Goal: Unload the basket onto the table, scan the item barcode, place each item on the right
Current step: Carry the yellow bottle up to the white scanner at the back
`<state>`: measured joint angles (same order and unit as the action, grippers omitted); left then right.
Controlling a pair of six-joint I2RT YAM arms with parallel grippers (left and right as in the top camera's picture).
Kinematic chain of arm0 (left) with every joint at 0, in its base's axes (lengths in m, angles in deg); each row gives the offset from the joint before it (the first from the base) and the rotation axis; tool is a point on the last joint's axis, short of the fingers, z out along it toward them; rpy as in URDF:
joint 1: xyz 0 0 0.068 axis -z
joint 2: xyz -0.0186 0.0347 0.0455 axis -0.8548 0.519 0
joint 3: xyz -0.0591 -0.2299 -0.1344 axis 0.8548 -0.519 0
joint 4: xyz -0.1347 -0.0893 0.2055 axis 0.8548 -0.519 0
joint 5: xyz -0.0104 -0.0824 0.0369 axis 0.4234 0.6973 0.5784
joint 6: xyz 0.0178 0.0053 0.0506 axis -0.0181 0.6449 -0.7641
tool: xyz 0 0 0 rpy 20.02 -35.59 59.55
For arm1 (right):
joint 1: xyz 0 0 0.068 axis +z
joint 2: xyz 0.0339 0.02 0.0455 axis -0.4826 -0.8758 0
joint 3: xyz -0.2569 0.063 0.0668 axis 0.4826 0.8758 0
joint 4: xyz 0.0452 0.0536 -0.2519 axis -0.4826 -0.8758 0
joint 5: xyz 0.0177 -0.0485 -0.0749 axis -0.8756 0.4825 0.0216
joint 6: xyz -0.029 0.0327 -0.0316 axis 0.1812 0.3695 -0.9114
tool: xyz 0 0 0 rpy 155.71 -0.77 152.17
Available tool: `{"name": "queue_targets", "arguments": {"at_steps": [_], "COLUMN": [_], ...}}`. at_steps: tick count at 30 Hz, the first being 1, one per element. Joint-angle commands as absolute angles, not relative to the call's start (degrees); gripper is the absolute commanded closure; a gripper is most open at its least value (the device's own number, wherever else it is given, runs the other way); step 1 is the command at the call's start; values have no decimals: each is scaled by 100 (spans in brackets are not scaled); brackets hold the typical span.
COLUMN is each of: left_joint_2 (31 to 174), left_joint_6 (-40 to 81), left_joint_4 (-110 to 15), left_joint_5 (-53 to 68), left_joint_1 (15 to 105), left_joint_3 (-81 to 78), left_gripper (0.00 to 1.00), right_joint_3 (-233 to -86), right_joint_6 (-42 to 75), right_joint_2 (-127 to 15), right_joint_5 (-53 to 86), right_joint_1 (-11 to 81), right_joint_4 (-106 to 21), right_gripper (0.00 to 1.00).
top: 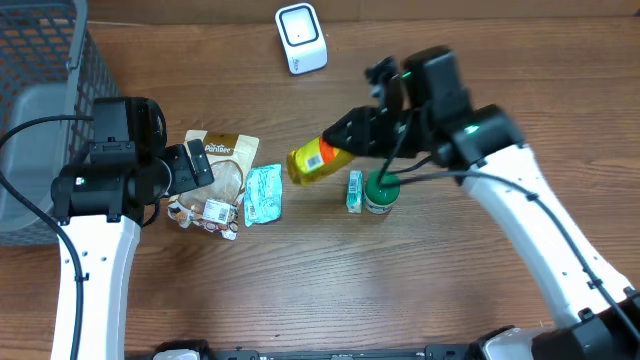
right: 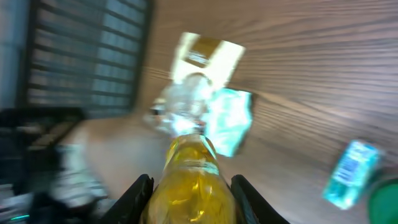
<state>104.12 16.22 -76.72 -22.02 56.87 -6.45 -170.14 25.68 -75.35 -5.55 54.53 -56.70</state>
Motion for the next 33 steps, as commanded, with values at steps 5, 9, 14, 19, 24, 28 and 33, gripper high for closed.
{"name": "queue_targets", "arguments": {"at_steps": [5,9,14,19,24,28,33], "left_joint_2": [10423,10423,10423,10423,10423,10423,10423], "left_joint_6": [1571,1571,1571,1571,1571,1571,1569], "left_joint_4": [-7668,-7668,-7668,-7668,-7668,-7668,-7668], "left_joint_5": [-2239,-2237,-2239,-2239,-2239,-2237,-2239], "left_joint_1": [5726,5728,5726,5726,5726,5726,5726], "left_joint_3": [-590,-590,-590,-590,-590,-590,-590], "left_gripper": [0,0,1,0,0,0,1], "right_joint_3": [-16758,-17001,-18612,-20738,-21523,-21482,-21462], "right_joint_6": [1757,1851,2028,1729,1283,1257,450], "right_joint_2": [-8018,-8130,-8217,-8486,-8558,-8680,-9155], "right_joint_5": [3095,2903,2411,2308,2564,3405,4052], "right_joint_1": [6644,6629,6176,5864,5901,6133,6587], "right_joint_4": [-5493,-5641,-6809,-8164,-8183,-7648,-6671], "right_gripper": [75,74,74,74,75,73,74]}}
